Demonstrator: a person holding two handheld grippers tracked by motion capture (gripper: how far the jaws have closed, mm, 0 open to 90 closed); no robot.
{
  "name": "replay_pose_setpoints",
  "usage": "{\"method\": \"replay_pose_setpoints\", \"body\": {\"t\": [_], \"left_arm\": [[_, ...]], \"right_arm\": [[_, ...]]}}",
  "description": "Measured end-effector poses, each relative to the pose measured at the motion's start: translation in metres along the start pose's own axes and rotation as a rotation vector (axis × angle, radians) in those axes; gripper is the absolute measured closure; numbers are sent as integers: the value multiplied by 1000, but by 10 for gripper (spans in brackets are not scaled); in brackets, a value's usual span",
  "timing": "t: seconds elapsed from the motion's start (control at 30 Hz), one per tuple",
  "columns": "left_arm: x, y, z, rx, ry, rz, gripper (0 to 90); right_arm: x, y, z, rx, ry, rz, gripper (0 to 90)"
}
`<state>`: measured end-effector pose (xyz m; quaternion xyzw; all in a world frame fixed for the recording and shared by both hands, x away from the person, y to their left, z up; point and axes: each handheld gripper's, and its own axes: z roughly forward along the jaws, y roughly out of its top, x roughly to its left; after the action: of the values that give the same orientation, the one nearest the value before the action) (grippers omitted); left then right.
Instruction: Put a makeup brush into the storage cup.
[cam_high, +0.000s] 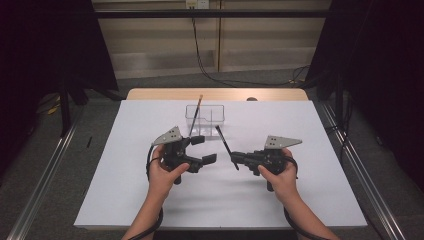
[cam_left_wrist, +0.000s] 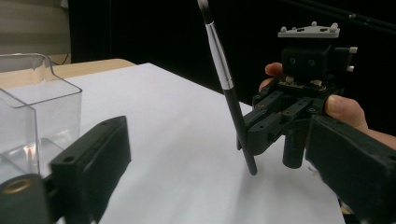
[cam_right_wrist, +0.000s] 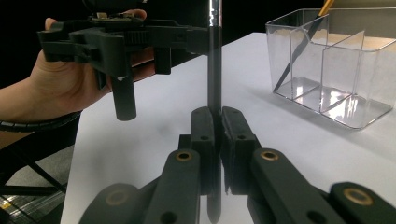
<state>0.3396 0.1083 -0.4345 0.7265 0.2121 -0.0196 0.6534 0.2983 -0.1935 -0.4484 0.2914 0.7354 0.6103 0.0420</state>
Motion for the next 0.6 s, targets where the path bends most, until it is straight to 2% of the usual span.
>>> {"method": "replay_pose_setpoints", "body": {"t": [0.13, 0.33, 0.4, 0.6], "left_arm": [[0, 2, 3, -10, -12, -14, 161], [1, 3, 6, -18, -7, 9, 215], [1, 3, 7, -14, -23, -3, 297], [0, 1, 12, -8, -37, -33, 341]], "right_arm": [[0, 0, 0, 1, 0, -2, 853], [0, 0, 0, 0, 2, -3, 853], [1, 0, 0, -1, 2, -4, 853], [1, 1, 0, -1, 4, -5, 853]]}}
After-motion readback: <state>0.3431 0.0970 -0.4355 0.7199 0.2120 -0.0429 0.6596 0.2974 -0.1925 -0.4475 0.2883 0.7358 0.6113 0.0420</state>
